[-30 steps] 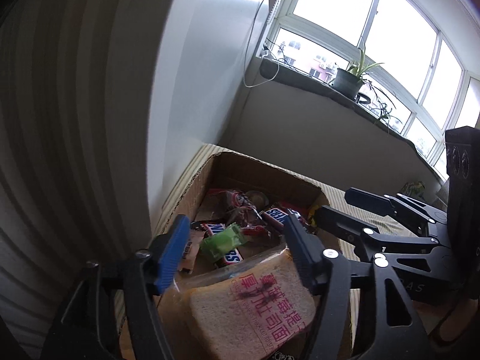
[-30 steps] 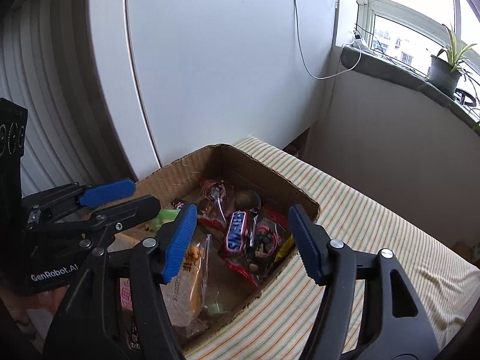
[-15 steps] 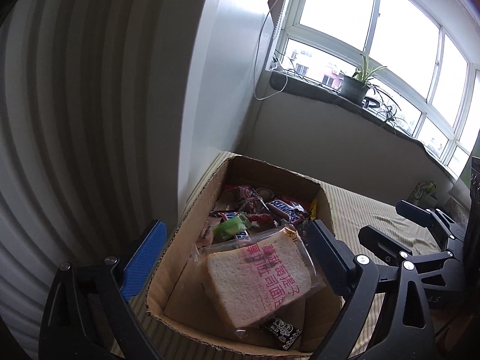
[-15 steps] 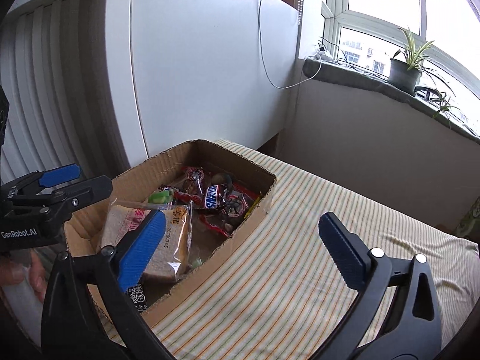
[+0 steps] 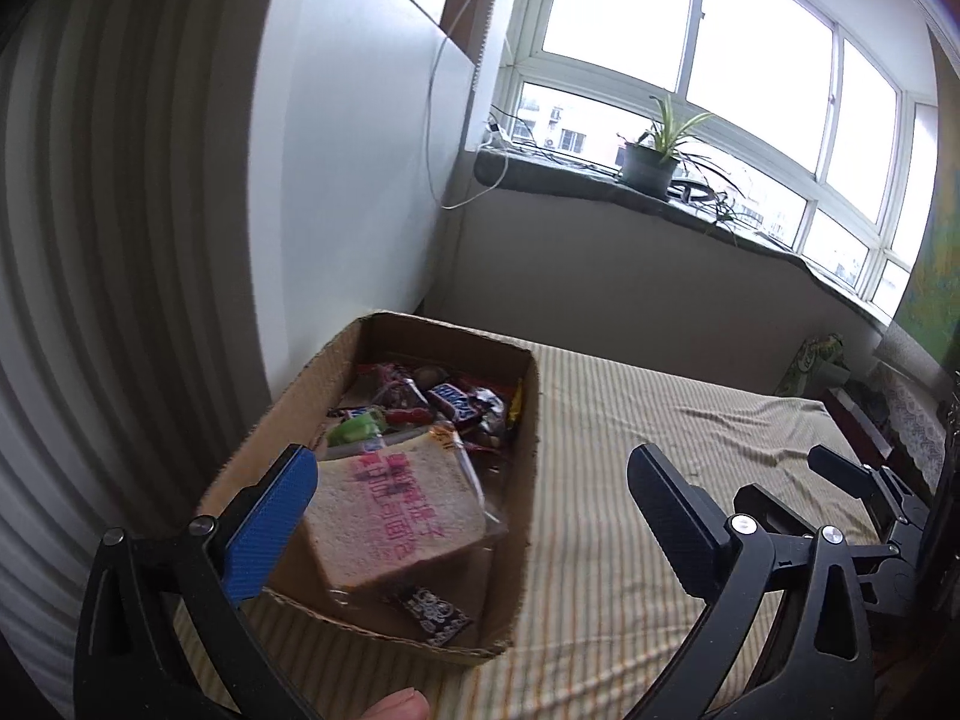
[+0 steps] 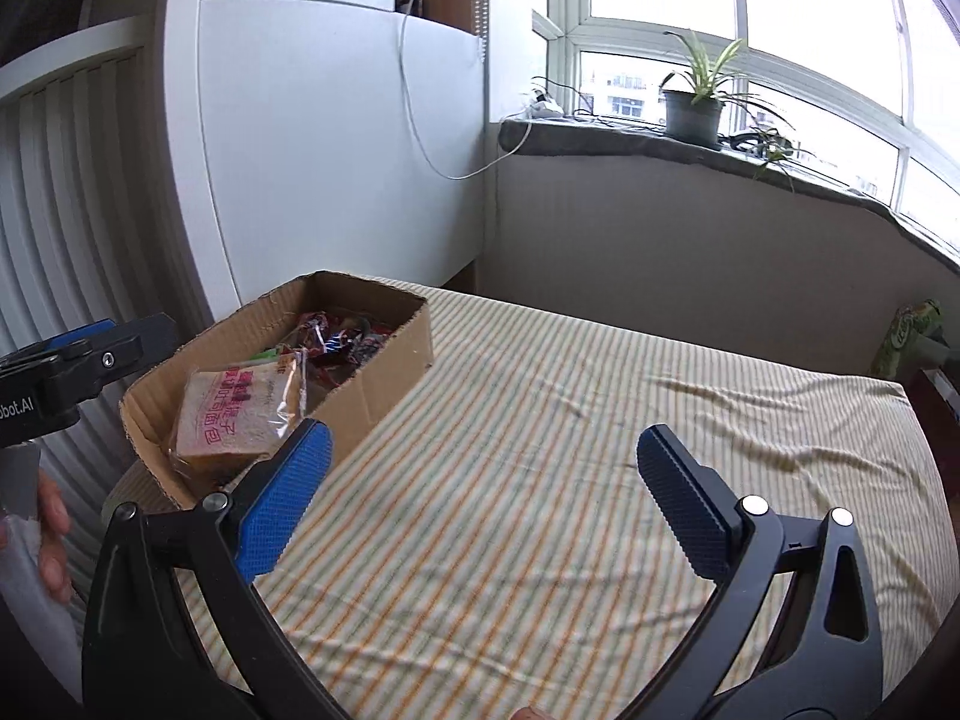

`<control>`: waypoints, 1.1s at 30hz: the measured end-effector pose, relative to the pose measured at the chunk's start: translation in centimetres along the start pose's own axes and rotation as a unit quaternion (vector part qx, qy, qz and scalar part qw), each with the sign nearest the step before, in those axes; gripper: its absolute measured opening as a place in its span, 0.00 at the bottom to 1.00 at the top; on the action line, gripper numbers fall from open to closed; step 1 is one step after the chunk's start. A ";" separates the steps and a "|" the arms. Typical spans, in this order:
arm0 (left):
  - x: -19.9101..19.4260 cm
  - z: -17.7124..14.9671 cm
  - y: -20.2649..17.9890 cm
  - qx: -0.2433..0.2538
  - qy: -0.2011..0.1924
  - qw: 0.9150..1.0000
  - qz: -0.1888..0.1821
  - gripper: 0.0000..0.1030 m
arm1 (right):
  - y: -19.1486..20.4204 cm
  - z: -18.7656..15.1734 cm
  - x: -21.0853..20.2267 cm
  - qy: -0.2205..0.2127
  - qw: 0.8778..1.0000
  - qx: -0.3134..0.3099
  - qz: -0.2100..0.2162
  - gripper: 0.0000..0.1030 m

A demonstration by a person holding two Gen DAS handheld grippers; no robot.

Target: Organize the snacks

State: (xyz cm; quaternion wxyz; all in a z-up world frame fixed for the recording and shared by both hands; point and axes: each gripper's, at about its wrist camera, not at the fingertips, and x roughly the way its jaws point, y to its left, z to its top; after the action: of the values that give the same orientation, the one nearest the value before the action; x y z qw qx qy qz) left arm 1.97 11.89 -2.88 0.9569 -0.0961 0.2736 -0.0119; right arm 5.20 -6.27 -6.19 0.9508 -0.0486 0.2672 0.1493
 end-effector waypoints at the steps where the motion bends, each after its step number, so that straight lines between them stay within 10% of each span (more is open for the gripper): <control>1: 0.0 -0.2 -1.2 0.009 0.001 1.000 -0.003 1.00 | -1.1 -0.4 -0.7 -0.001 1.000 0.007 -0.010 1.00; 15: -1.1 -2.6 -15.1 0.116 0.021 0.992 -0.036 1.00 | -14.8 -3.4 -11.3 -0.041 0.985 0.092 -0.143 1.00; 33: -1.6 -2.8 -14.5 0.110 0.023 0.993 -0.032 1.00 | -13.4 -3.7 -9.4 -0.023 0.988 0.086 -0.125 1.00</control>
State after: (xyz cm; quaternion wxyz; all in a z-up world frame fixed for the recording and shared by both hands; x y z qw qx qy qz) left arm -0.41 -2.76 -1.66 0.9543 0.0014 0.2895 -0.0747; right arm -0.10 -22.07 -4.28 0.9685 0.0039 0.2487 0.0066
